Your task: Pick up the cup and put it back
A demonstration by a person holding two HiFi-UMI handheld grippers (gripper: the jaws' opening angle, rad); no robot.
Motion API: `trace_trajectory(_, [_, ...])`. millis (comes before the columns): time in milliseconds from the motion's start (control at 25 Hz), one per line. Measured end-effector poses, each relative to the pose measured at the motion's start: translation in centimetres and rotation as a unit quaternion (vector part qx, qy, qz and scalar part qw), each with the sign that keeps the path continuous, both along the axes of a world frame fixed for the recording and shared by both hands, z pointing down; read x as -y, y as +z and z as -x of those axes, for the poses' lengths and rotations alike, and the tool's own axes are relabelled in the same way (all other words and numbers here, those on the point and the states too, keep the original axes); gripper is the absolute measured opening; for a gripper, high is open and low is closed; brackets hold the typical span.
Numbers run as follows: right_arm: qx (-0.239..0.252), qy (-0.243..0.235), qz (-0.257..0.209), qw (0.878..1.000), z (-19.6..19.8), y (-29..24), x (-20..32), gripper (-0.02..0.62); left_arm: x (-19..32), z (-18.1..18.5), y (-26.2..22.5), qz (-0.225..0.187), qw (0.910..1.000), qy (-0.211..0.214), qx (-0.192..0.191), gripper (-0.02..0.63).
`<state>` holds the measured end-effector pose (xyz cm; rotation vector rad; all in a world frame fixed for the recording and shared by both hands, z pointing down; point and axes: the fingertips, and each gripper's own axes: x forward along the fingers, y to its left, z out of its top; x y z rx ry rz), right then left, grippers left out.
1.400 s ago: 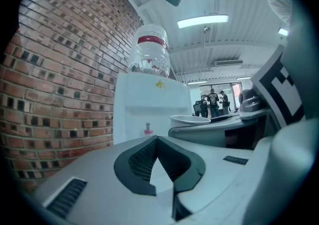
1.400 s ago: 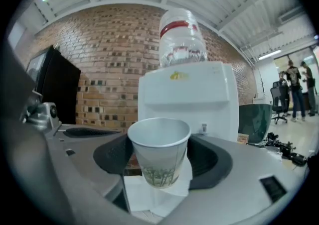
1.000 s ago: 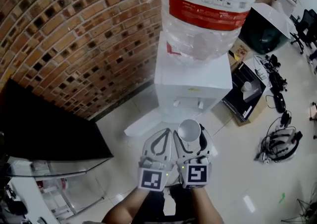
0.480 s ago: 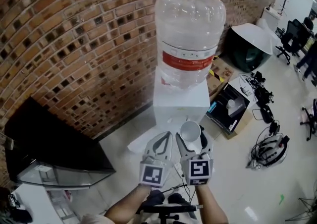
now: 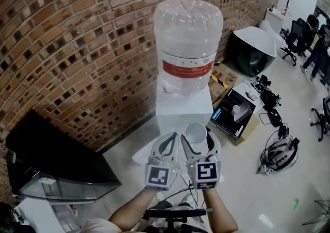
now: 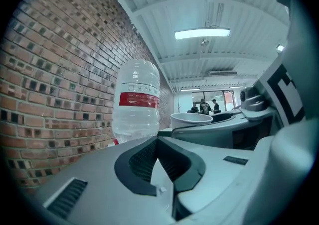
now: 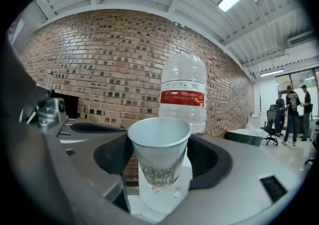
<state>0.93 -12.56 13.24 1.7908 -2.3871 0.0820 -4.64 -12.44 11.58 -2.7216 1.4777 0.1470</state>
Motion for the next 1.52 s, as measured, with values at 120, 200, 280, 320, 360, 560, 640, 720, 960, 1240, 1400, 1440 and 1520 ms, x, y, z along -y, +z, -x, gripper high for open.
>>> trace_trajectory(120, [0.000, 0.000, 0.001, 1.000, -0.2, 0.1, 0.1, 0.337, 0.1, -0.1, -0.6, -0.009, 0.9999, 0.000, -0.008, 0.000])
trace_trajectory(200, [0.000, -0.002, 0.004, 1.000, -0.2, 0.3, 0.2, 0.337, 0.1, 0.0, -0.7, -0.011, 0.9999, -0.002, -0.006, 0.000])
trace_trajectory(280, [0.001, -0.004, 0.004, 1.000, -0.1, 0.3, 0.3, 0.337, 0.2, 0.0, -0.6, -0.010, 0.9999, -0.005, -0.006, 0.000])
trace_trajectory(320, [0.001, -0.005, 0.005, 1.000, -0.1, 0.4, 0.4, 0.337, 0.3, 0.0, -0.4, -0.009, 0.9999, -0.007, -0.005, 0.000])
trace_trajectory(360, [0.000, -0.006, 0.006, 1.000, -0.1, 0.5, 0.5, 0.337, 0.4, -0.1, -0.3, -0.008, 0.9999, -0.008, -0.006, 0.000])
trace_trajectory(560, [0.002, -0.007, 0.010, 1.000, -0.7, 1.2, 0.8, 0.337, 0.8, -0.5, 0.2, -0.005, 0.9998, -0.012, -0.013, 0.000])
trace_trajectory(640, [0.007, -0.004, 0.015, 1.000, -1.1, 1.9, 1.1, 0.337, 1.0, -0.9, 0.6, -0.003, 0.9999, -0.011, -0.011, 0.000])
trace_trajectory(720, [0.002, -0.005, 0.021, 1.000, -1.4, 2.9, 1.4, 0.337, 1.3, -1.1, 1.1, 0.000, 0.9999, -0.011, -0.012, 0.000])
trace_trajectory(960, [0.013, -0.003, 0.025, 1.000, -1.6, 8.3, 2.5, 0.337, 2.4, -1.8, 6.2, -0.002, 1.0000, -0.006, 0.001, 0.000])
trace_trajectory(1240, [0.011, -0.009, 0.023, 1.000, -1.5, 19.1, 4.0, 0.337, 3.3, -1.3, 17.3, 0.008, 0.9998, -0.016, 0.005, 0.000])
trace_trajectory(1400, [0.001, -0.019, 0.024, 1.000, -0.8, 25.9, 4.9, 0.337, 4.5, -1.0, 24.2, 0.011, 0.9997, -0.023, 0.000, 0.000])
trace_trajectory(1440, [-0.003, -0.022, 0.023, 0.999, -0.7, 27.8, 5.2, 0.337, 4.8, -0.9, 25.9, 0.009, 0.9996, -0.025, -0.003, 0.000])
trace_trajectory(1520, [-0.013, -0.028, 0.024, 0.999, -0.8, 31.7, 5.5, 0.337, 5.4, -1.0, 29.4, 0.003, 0.9996, -0.028, -0.003, 0.000])
